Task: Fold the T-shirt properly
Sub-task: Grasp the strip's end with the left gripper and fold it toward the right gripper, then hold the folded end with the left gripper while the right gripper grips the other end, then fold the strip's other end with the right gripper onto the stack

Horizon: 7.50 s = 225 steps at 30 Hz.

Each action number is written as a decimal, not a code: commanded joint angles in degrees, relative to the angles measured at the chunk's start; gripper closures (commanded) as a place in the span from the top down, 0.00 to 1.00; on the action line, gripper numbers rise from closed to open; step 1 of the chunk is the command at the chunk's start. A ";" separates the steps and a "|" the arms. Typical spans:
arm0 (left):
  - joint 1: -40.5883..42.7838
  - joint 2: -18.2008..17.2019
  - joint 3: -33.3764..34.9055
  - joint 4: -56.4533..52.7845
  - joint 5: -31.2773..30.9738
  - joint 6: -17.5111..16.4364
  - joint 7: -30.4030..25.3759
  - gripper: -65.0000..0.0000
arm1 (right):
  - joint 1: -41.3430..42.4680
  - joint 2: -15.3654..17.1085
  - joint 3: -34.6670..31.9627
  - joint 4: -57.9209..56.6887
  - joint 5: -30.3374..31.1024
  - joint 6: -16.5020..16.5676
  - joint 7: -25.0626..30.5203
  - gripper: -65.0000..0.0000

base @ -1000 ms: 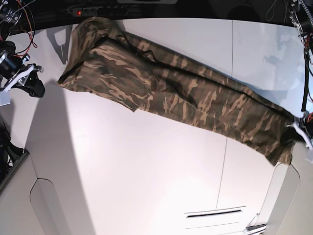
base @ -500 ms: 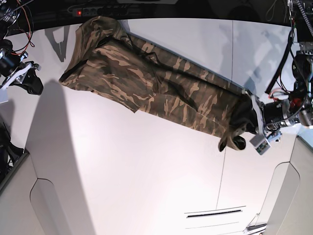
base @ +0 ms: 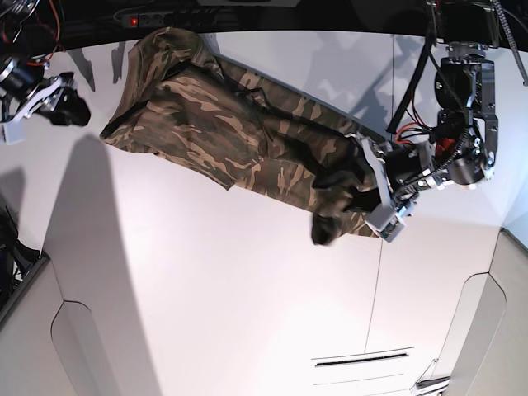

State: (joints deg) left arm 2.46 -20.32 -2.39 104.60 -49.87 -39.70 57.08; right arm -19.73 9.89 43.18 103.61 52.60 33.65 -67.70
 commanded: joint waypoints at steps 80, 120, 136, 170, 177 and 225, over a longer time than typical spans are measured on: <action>2.49 0.28 13.57 0.44 1.49 -0.30 0.17 0.59 | -3.78 -12.46 -7.67 4.26 -20.35 -9.01 11.34 0.67; 2.49 0.33 13.57 0.46 -1.62 -0.30 1.42 0.59 | -6.16 -3.26 -10.80 1.25 -5.20 -0.63 5.40 0.67; 2.89 0.33 13.57 0.46 -1.62 -0.30 1.44 0.59 | -5.66 -5.25 -11.17 -7.43 2.08 -0.79 7.45 0.67; 3.30 0.31 -4.66 2.91 -8.17 -0.30 6.32 0.59 | 4.00 -2.36 -1.70 -7.39 -2.69 0.07 7.78 0.00; 6.29 0.33 -8.11 1.99 -8.13 -0.30 7.15 0.59 | 9.01 9.75 1.05 -7.39 -1.81 0.02 6.78 0.00; 12.81 2.08 -9.31 -6.62 -19.98 -0.30 7.52 0.47 | 21.33 -16.37 -33.75 7.10 -16.72 -0.42 5.92 0.09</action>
State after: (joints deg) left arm 15.57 -17.69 -11.51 96.77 -68.40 -39.64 65.32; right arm 0.69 -6.48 9.61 109.71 34.50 33.04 -63.24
